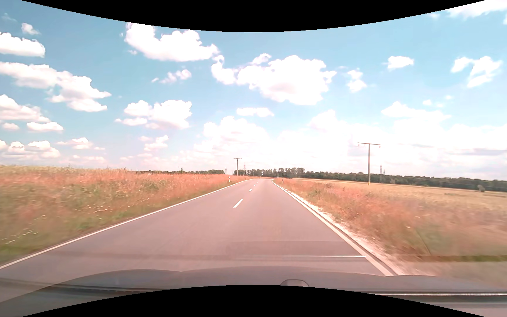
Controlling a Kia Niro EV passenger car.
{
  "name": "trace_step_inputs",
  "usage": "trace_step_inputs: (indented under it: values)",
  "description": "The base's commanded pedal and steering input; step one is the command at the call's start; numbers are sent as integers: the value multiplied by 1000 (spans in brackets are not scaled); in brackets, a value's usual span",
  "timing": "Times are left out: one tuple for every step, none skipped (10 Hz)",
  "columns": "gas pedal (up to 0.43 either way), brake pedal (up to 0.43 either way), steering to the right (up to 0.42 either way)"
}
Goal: Follow the waypoints while adhering to traffic rules and regulations
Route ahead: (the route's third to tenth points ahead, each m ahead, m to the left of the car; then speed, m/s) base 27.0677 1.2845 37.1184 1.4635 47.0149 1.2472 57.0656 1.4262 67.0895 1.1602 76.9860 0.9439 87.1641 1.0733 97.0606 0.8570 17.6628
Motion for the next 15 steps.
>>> trace_step_inputs:
  values:
    - [67, 0, -10]
    - [67, 0, -9]
    - [67, 0, -9]
    - [67, 0, -8]
    - [67, 0, -8]
    - [67, 0, -7]
    - [67, 0, -7]
    - [67, 0, -6]
    - [67, 0, -6]
    - [67, 0, -5]
    - [67, 0, -5]
    - [67, 0, -5]
    - [67, 0, -5]
    - [67, 0, -5]
    - [67, 0, -5]
